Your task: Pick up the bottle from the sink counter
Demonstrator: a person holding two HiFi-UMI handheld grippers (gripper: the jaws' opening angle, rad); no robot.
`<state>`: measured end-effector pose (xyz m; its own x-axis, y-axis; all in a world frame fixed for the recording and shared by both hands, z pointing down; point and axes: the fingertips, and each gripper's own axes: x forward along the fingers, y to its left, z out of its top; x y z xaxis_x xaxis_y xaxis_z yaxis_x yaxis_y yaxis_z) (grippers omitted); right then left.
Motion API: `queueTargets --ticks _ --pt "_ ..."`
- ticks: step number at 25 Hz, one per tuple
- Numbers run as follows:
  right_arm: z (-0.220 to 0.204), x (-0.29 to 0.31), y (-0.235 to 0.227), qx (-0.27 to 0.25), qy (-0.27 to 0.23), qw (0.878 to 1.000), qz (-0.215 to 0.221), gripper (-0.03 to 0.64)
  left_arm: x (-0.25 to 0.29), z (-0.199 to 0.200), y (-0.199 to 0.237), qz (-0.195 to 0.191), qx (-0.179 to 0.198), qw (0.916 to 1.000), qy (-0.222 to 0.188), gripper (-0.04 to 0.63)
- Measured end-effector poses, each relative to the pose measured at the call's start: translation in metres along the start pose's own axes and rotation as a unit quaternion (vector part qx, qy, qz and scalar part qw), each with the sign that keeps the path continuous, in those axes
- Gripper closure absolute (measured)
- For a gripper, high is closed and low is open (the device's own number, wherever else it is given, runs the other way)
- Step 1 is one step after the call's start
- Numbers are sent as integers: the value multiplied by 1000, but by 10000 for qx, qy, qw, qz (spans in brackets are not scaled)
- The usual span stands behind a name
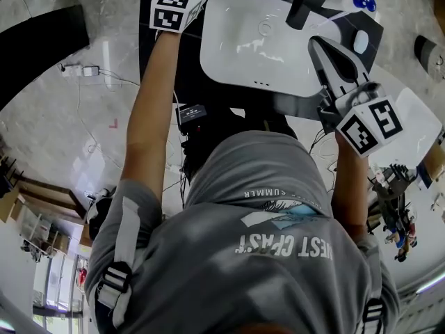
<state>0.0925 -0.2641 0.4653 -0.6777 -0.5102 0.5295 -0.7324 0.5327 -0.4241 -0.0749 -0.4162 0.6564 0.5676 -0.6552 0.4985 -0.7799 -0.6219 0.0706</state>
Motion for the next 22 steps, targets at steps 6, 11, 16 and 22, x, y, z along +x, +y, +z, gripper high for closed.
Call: queueTargets --ticks 6,11,16,22 --pt "-2 2 -7 59 51 10000 -34 615 13 1 1 -42 50 10000 -39 227" --pt "-7 4 -13 117 91 9999 -58 615 25 -2 0 -52 79 9999 -47 227" --pt "-10 4 -15 162 118 9998 -78 615 29 -2 2 -68 71 9999 -130 229" --pt "-14 3 -16 188 120 9997 -96 615 27 1 3 -21 119 9991 -397 241"
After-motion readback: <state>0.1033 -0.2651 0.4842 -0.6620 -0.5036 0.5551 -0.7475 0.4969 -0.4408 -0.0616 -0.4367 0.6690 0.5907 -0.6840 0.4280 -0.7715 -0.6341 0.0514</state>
